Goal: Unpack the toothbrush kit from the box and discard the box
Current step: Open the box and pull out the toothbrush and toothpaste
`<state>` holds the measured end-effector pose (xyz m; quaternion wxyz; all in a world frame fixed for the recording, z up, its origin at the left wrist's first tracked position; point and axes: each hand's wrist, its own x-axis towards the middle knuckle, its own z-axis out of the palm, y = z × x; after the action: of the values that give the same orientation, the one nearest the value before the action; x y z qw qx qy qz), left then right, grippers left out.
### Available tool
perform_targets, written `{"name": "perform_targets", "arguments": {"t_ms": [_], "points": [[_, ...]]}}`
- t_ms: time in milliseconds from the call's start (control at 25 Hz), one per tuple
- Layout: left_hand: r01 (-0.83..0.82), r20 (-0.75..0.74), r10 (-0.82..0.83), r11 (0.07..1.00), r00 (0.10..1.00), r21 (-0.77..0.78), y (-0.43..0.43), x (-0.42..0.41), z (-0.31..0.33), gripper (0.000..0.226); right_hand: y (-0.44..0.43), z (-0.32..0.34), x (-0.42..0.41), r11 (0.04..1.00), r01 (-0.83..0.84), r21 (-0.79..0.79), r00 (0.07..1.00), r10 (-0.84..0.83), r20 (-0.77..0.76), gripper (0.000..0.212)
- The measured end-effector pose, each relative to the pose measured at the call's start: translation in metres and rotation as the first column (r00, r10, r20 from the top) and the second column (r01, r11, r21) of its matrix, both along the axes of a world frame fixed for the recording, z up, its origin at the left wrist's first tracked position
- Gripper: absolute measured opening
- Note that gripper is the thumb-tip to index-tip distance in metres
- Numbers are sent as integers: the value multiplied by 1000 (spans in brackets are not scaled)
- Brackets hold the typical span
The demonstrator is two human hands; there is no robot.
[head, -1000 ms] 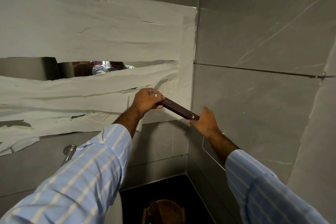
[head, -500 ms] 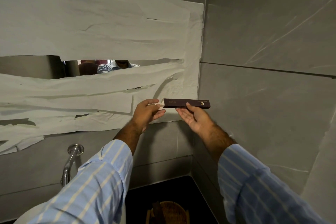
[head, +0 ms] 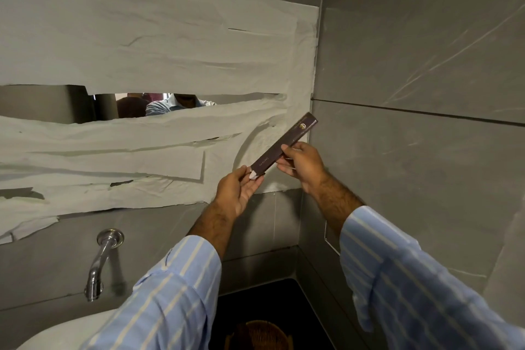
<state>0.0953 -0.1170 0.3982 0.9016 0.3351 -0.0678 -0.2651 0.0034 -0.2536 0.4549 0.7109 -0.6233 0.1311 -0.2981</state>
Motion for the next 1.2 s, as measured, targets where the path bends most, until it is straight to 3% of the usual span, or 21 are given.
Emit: {"name": "perform_targets", "arguments": {"t_ms": [80, 200, 320, 440, 560, 640, 720, 1200], "points": [[11, -71, -18, 996, 997, -93, -3, -4, -4, 20, -1, 12, 4, 993, 10, -121, 999, -14, -33, 32], [49, -63, -58, 989, 996, -136, -3, -11, -12, 35, -7, 25, 8, 984, 13, -177, 998, -24, -59, 30], [79, 57, -74, 993, 996, -92, -6, -15, -22, 37, -11, 26, 11, 986, 21, -167, 996, -35, -82, 17], [20, 233, -26, 999, 972, 26, -9, -15, -30, 23, -15, 23, 13, 987, 64, -147, 992, -78, -95, 12], [-237, 573, 16, 920, 819, 313, -6, -12, -32, 30, -19, 20, 14, 980, 124, -153, 985, -140, -101, 15], [-474, 779, -51, 769, 625, 430, -5, -9, -30, 35, -22, 21, 14, 974, 151, -168, 980, -170, -104, 16], [-602, 847, -121, 652, 518, 461, -3, -8, -25, 38, -23, 24, 13, 968, 181, -175, 975, -200, -99, 17], [-542, 786, -143, 649, 601, 533, 28, 4, -42, 31, -30, 49, -21, 883, 446, -145, 895, -441, 68, 35]]}}
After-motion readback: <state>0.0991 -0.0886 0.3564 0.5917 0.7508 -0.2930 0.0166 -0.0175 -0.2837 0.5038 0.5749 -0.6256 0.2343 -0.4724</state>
